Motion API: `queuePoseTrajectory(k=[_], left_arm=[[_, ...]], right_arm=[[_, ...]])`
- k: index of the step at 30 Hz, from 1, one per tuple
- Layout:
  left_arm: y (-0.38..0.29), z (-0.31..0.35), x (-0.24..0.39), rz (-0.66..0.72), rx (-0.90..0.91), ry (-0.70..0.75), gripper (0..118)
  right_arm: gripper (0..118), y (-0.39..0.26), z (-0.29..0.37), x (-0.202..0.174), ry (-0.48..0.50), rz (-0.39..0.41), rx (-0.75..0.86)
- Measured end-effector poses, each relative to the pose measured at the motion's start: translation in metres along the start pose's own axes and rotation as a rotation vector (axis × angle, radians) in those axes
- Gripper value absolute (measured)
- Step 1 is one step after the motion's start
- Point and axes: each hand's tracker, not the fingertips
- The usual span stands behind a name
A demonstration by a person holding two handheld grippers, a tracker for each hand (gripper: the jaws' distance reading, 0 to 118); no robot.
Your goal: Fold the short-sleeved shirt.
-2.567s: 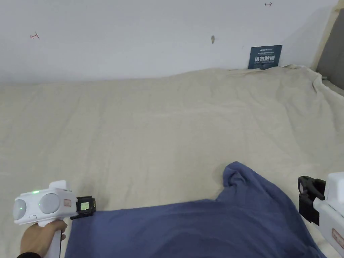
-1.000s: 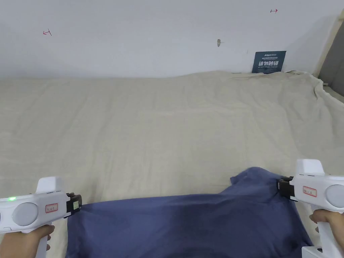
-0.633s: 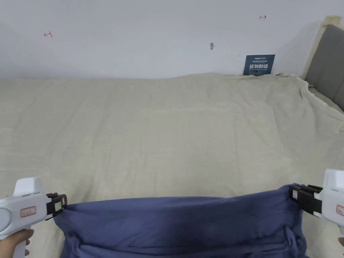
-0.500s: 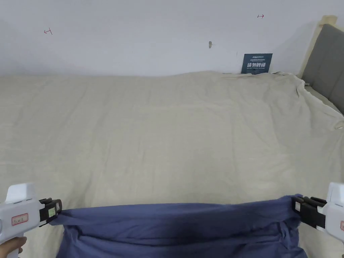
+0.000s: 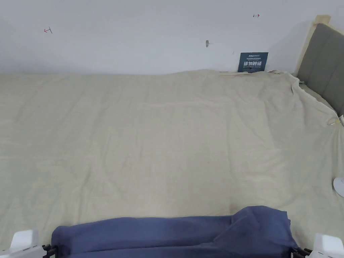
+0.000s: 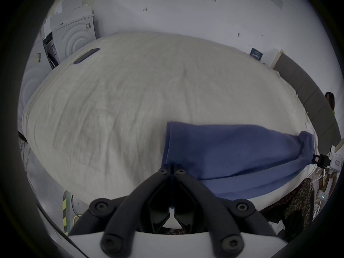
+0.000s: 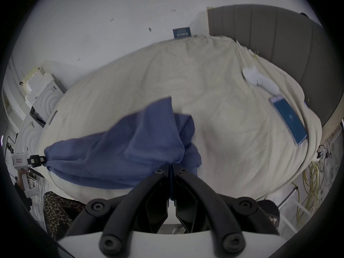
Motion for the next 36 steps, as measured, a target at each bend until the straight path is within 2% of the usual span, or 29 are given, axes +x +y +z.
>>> queuePoseTrajectory(k=[6, 7, 8, 9, 10, 11, 12, 13, 23, 29, 31, 33, 35, 36], left_arm=[[-0.011, -0.012, 0.001, 0.034, -0.008, 0.029, 2], [-0.009, -0.011, 0.001, 0.052, -0.011, 0.029, 10], [-0.007, -0.009, 0.001, 0.062, -0.016, 0.025, 19], [-0.005, -0.007, 0.001, 0.067, -0.017, 0.022, 36], [-0.003, -0.002, 0.002, 0.068, -0.020, 0.017, 70], [0.000, 0.002, 0.005, 0.067, -0.022, 0.021, 93], [0.002, 0.005, 0.007, 0.062, -0.018, 0.031, 112], [0.005, 0.011, 0.009, 0.059, -0.004, 0.037, 118], [0.065, 0.110, 0.043, 0.055, 0.406, -0.028, 118], [0.085, 0.138, 0.073, 0.011, 0.507, -0.007, 118], [0.084, 0.141, 0.077, 0.014, 0.530, -0.005, 117], [0.080, 0.144, 0.082, 0.017, 0.608, -0.014, 104], [0.080, 0.140, 0.077, 0.003, 0.631, -0.024, 74], [0.078, 0.141, 0.079, 0.002, 0.633, -0.020, 59]], right_arm=[[3, -0.010, -0.014, -0.004, -0.044, -0.015, -0.030], [7, -0.010, -0.012, -0.005, -0.049, -0.016, -0.025], [17, -0.009, -0.008, -0.008, -0.055, -0.015, -0.020], [35, -0.007, -0.005, -0.010, -0.063, -0.011, -0.019], [66, -0.004, 0.000, -0.012, -0.073, -0.004, -0.013], [85, -0.001, 0.006, -0.015, -0.077, 0.005, 0.005], [95, 0.002, 0.013, -0.018, -0.075, 0.017, 0.023], [96, 0.008, 0.021, -0.021, -0.063, 0.027, 0.055], [96, 0.083, 0.111, -0.074, 0.015, 0.112, 0.400], [95, 0.103, 0.132, -0.113, -0.049, 0.189, 0.572], [91, 0.104, 0.134, -0.123, -0.064, 0.210, 0.601], [82, 0.104, 0.135, -0.131, -0.074, 0.221, 0.620], [61, 0.102, 0.135, -0.138, -0.079, 0.236, 0.636], [46, 0.101, 0.134, -0.139, -0.081, 0.241, 0.641]])
